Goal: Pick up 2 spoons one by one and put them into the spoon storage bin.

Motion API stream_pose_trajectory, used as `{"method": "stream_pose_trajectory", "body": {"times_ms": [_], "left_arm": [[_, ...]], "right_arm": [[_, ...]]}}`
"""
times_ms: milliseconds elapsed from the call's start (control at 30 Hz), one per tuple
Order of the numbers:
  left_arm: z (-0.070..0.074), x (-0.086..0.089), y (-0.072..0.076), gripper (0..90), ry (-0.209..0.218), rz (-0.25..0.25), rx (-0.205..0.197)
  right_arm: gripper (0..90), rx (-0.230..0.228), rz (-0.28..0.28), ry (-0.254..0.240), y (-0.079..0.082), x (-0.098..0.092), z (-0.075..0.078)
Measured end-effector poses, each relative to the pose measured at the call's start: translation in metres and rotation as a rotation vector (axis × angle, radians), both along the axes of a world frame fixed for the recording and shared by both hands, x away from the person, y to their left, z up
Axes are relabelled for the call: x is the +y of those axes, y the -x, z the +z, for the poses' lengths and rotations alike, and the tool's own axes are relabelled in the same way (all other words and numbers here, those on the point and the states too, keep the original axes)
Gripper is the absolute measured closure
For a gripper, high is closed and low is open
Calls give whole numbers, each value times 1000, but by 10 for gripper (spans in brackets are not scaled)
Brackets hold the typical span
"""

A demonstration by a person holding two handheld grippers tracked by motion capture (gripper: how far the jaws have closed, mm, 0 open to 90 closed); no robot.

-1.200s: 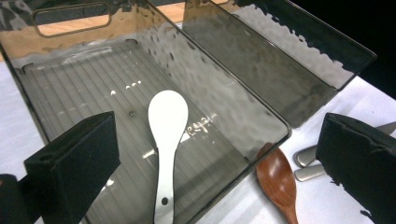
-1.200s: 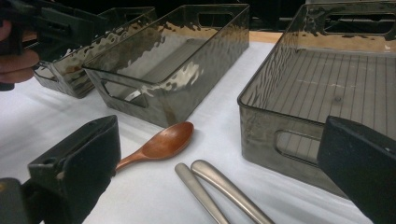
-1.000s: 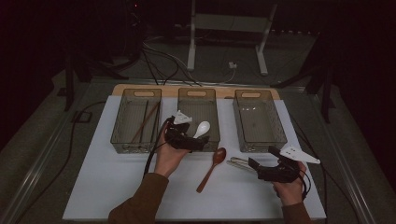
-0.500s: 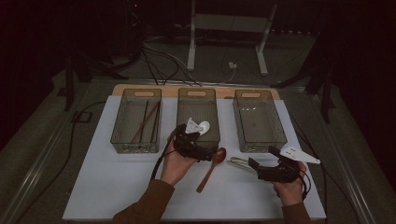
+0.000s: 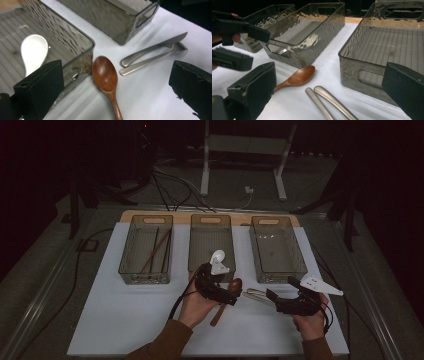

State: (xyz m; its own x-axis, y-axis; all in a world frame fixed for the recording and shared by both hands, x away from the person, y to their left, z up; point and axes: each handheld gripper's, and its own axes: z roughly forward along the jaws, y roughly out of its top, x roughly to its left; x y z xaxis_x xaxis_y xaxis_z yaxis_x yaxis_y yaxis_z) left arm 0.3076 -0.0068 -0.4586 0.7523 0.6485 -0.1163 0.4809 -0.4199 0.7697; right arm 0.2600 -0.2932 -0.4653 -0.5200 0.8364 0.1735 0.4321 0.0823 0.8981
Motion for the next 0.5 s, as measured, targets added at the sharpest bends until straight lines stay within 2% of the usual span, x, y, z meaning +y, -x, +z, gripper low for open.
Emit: {"method": "stream_pose_trajectory", "body": {"times_ms": [267, 367, 500], "left_arm": [[-14, -8, 4, 35, -42, -19, 24], [-19, -11, 5, 50, -71, -29, 35], [-28, -14, 5, 85, -95, -38, 67]], "right_arm": [[0, 1, 0, 0, 0, 0, 0], [0, 1, 1, 1, 0, 0, 0], [0, 0, 0, 2, 0, 0, 0]]}}
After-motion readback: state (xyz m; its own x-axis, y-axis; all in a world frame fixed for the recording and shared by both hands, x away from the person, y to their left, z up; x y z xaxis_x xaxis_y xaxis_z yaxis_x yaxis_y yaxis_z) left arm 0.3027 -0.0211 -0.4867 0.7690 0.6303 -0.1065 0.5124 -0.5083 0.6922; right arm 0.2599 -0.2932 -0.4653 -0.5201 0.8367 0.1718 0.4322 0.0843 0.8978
